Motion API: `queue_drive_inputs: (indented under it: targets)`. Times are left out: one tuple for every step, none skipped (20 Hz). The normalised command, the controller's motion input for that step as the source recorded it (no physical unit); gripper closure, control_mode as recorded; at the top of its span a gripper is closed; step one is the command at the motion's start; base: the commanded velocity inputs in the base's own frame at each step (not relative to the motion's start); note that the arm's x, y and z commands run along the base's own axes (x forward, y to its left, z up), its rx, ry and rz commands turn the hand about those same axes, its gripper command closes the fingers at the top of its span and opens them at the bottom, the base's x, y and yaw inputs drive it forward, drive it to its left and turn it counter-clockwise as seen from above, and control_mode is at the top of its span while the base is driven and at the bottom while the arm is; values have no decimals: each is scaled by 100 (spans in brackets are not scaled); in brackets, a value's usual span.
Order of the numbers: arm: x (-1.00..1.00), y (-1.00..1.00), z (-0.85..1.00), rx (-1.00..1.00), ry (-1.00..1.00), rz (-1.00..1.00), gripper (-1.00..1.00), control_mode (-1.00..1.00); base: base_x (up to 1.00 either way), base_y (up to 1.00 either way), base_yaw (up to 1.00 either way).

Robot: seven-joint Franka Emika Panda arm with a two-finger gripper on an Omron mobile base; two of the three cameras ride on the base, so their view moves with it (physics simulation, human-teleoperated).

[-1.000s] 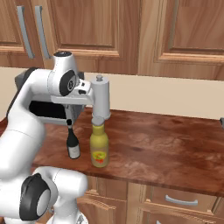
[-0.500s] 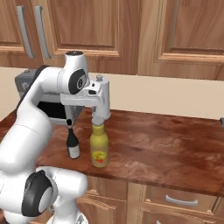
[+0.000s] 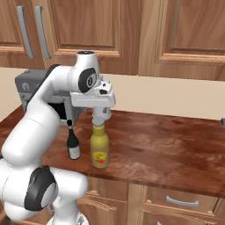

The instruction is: There is a wine glass and glass cup on the dining counter. Place the wine bottle next to the wine glass and the juice bottle next to the glass cup.

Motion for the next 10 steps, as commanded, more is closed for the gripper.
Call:
queue_drive_inputs:
  targets:
    - [-1, -35, -13, 1, 0, -2, -100, -100, 0, 0, 0]
    - [-5, -31, -15, 3, 0, -1, -100, -100, 0, 0, 0]
    - [-9, -27, -19, 4, 0, 0, -100, -100, 0, 0, 0]
    - [-17, -20, -20, 6, 0, 0, -100, -100, 0, 0, 0]
    - [-19, -16, -22, 6, -1, 0, -100, -100, 0, 0, 0]
    - [-19, -12, -18, 7, -3, 0, -100, -100, 0, 0, 0]
    - [-16, -6, -17, 7, -2, 0, -100, -100, 0, 0, 0]
    - [-11, 0, -17, 4, -2, -1, -100, -100, 0, 0, 0]
    - [-10, 0, -17, 0, -5, 0, -100, -100, 0, 0, 0]
    - [-8, 1, -16, 0, -6, 0, -100, -100, 0, 0, 0]
